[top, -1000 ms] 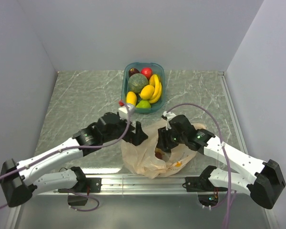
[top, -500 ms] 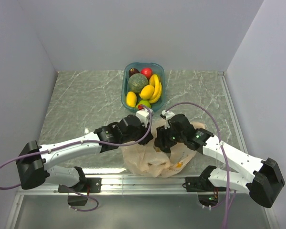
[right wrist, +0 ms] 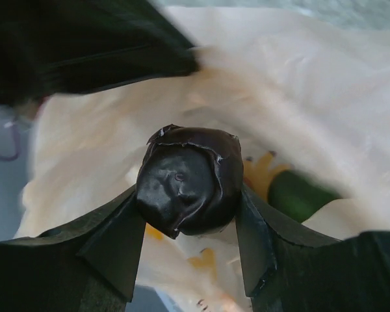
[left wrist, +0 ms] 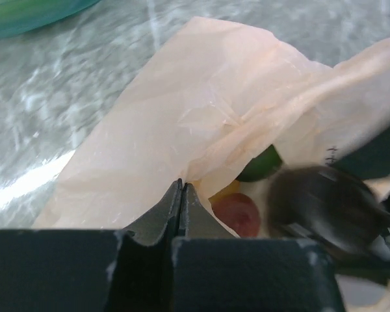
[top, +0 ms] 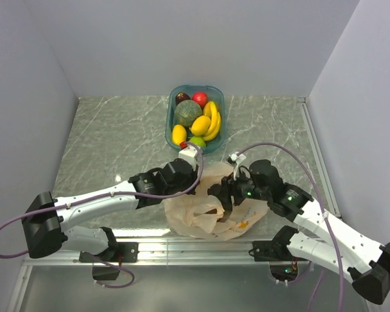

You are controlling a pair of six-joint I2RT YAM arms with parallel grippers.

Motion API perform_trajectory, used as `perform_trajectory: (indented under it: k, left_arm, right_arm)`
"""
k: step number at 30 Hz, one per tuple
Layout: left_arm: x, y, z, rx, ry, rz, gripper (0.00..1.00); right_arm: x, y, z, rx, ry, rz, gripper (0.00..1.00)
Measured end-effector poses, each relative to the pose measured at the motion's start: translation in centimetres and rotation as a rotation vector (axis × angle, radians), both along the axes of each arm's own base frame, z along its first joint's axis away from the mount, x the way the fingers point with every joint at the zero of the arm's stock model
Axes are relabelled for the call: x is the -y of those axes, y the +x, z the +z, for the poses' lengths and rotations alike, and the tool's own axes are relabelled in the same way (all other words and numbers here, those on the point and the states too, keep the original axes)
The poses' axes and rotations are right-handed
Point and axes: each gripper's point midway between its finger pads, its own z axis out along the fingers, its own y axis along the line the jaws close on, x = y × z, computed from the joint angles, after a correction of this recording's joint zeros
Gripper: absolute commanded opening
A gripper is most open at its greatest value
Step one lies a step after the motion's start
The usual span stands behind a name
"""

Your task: Untie the knot of the plastic bag and take out the fruit

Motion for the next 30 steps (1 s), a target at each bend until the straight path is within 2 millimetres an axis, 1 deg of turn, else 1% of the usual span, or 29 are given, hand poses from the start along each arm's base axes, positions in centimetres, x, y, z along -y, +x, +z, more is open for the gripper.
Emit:
perform_trajectory:
  k: [4,6,8,11,13,15,18,20,21,24,26,28,29,30]
  left_arm:
    - [-1.7,0.4,-1.6,-0.017,0.050,0.085,0.00]
    - [-2.6,0.4,-2.1,-0.021,0.075,0.118,0.00]
    - [-3.3,0.4,-2.2,-0.020,0.088,0.137,0.01]
    - [-3.9,0.3,-1.9,-0.013,0.080,0.148,0.01]
    - [-4.4,0.0,-1.8,-0.012,0.071,0.152,0.01]
    - [-5.0,-0.4,-1.9,-0.016,0.066,0.155,0.00]
    - [-5.6,-0.8,-2.1,-0.024,0.059,0.162,0.01]
    - [-5.8,-0.9,-2.5,-0.030,0.064,0.165,0.01]
    - [-5.9,-1.0,-2.7,-0.035,0.068,0.166,0.01]
    - [-6.2,-1.2,-3.3,-0.043,0.083,0.167,0.01]
    - [-6.2,-1.1,-3.5,-0.044,0.088,0.168,0.00]
    - [-6.3,-1.2,-3.6,-0.047,0.096,0.170,0.00]
    - [-6.4,-1.2,-3.6,-0.047,0.098,0.171,0.00]
    - [-6.5,-1.2,-3.7,-0.046,0.101,0.174,0.00]
  right_arm:
    - [-0.8,-1.3,1.8,0.026,0.056,0.102,0.00]
    - [-1.1,-1.6,2.0,0.024,0.065,0.133,0.00]
    - [-1.2,-1.7,2.0,0.018,0.065,0.142,0.00]
    - [-1.2,-1.2,2.4,0.034,0.063,0.123,0.00]
    - [-1.4,0.0,3.6,0.066,0.063,0.090,0.00]
    - [-2.1,1.8,5.6,0.109,0.065,0.051,0.00]
    - [-3.6,5.6,8.6,0.175,0.067,-0.018,0.00]
    - [-4.7,8.7,9.6,0.206,0.059,-0.074,0.00]
    - [-5.3,10.2,9.9,0.216,0.052,-0.097,0.00]
    - [-6.9,14.0,9.2,0.216,0.008,-0.151,0.00]
    - [-8.3,16.8,8.3,0.213,-0.027,-0.183,0.04]
    - [-9.6,19.5,7.0,0.213,-0.063,-0.222,0.06]
    - [-10.0,20.6,6.5,0.216,-0.076,-0.237,0.07]
    - [-10.4,21.7,5.5,0.211,-0.101,-0.257,0.08]
